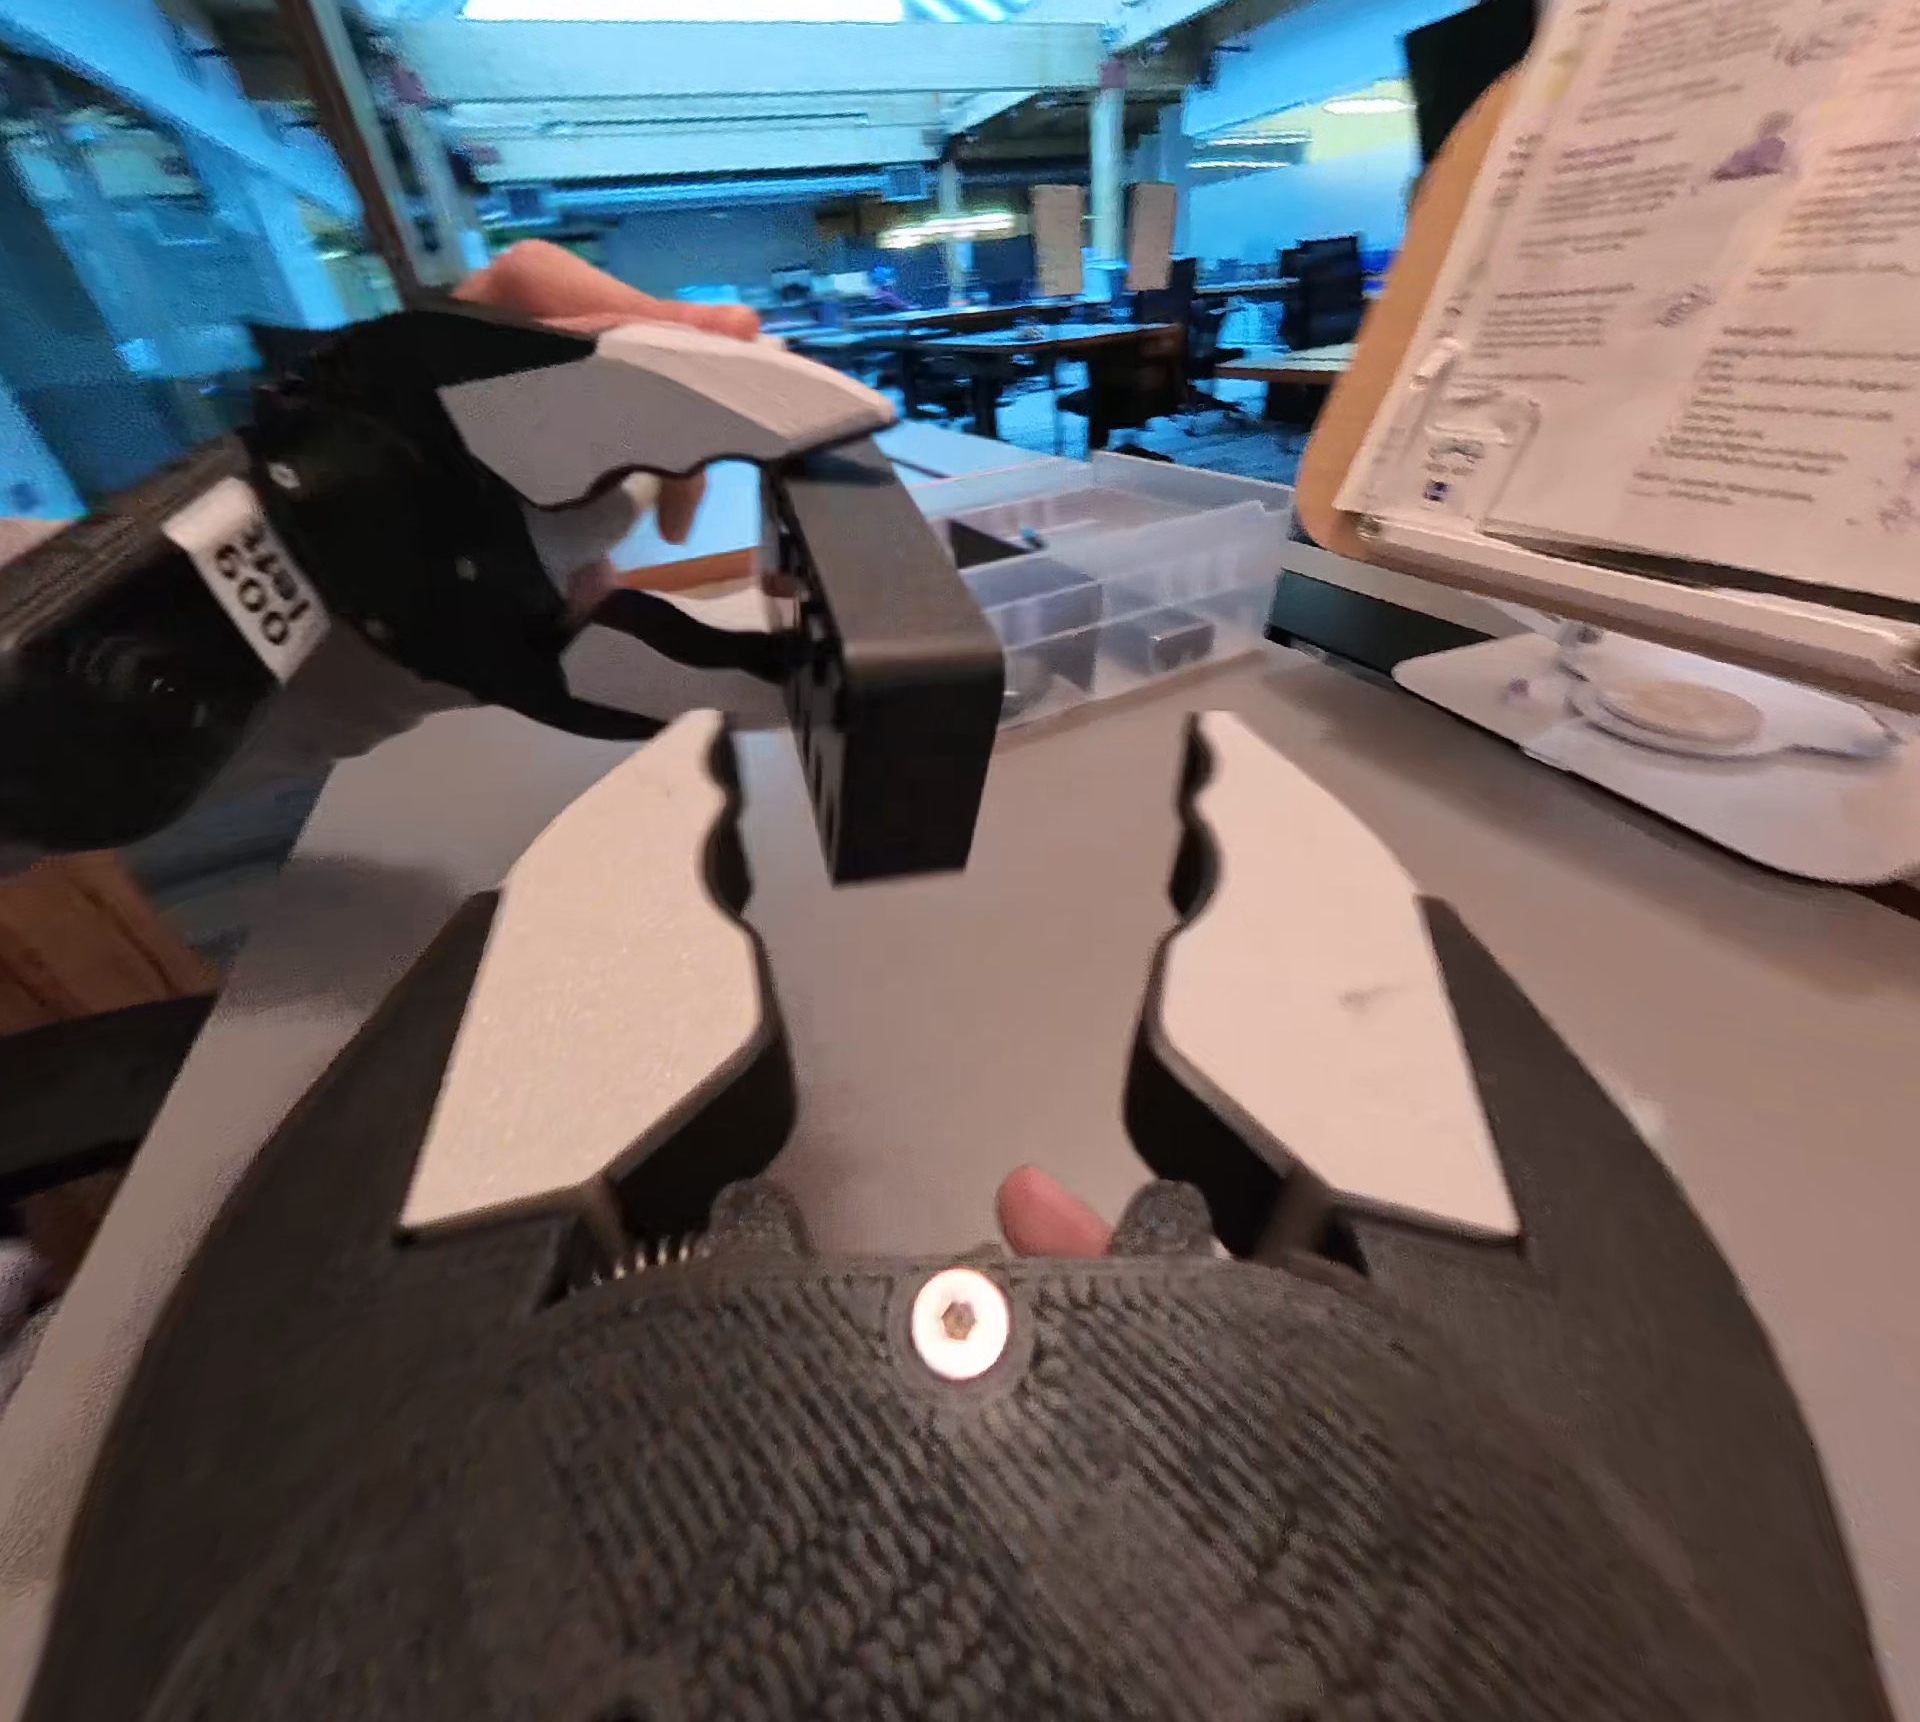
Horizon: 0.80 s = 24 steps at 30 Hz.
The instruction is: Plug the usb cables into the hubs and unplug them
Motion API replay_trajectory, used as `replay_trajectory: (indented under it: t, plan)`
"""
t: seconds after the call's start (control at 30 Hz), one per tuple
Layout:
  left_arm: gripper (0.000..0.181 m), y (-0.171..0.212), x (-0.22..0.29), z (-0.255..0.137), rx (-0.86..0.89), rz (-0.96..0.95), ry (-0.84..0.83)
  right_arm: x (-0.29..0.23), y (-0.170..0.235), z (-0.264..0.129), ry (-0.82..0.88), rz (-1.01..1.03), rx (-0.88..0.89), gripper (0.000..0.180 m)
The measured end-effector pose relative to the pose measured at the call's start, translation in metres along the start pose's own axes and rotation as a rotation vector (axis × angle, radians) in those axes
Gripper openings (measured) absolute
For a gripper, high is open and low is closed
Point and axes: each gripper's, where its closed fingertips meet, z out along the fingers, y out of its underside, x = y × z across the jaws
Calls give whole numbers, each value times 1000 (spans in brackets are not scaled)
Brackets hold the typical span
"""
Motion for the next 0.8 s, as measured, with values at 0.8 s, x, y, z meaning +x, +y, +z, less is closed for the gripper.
replay_trajectory:
  t: [0.8]
  plan:
    - [82, -57, -16, -19, 965, -2572, 799, -39, -14, -7, 160, -855, 62, 27]
